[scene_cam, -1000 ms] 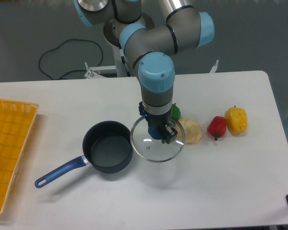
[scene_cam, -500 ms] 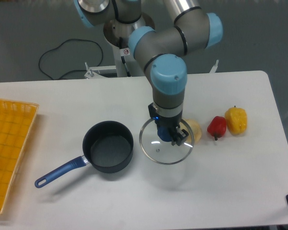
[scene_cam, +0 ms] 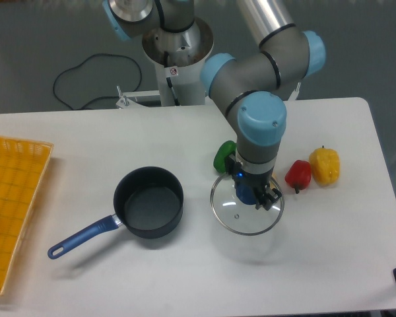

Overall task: Place the lid on the table
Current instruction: 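Carry the glass lid by its blue knob beside the saucepan, away from it, then lower the glass lid flat onto the table surface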

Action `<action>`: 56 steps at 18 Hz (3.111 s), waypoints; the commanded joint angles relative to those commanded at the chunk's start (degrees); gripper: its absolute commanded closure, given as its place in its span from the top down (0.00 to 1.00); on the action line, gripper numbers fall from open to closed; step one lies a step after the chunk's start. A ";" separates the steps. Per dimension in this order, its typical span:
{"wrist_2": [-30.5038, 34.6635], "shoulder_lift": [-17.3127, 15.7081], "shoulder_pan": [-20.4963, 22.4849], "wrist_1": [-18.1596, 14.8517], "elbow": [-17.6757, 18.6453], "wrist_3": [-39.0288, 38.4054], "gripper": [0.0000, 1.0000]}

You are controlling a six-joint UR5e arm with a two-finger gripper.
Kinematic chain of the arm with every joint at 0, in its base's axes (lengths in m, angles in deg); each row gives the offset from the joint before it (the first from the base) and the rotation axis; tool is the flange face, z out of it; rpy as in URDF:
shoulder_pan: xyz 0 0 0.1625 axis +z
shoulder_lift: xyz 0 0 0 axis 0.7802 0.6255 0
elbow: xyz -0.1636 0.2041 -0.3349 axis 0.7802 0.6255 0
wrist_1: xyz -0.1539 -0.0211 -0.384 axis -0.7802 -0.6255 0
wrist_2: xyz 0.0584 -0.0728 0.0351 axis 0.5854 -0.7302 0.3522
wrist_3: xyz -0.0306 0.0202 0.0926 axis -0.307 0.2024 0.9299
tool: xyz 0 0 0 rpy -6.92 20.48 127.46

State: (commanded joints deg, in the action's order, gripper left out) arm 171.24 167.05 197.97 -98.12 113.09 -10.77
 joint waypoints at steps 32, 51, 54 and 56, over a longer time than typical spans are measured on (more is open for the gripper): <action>0.70 8.79 -1.85 8.27 -0.44 -1.76 0.37; 1.93 9.67 -2.37 9.42 -0.44 -2.28 0.37; 1.93 9.76 -2.37 9.50 -0.44 -2.28 0.37; 1.93 9.93 -2.37 9.50 -0.35 -2.28 0.37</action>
State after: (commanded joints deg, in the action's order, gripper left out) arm 173.17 176.99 195.60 -88.61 112.74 -13.05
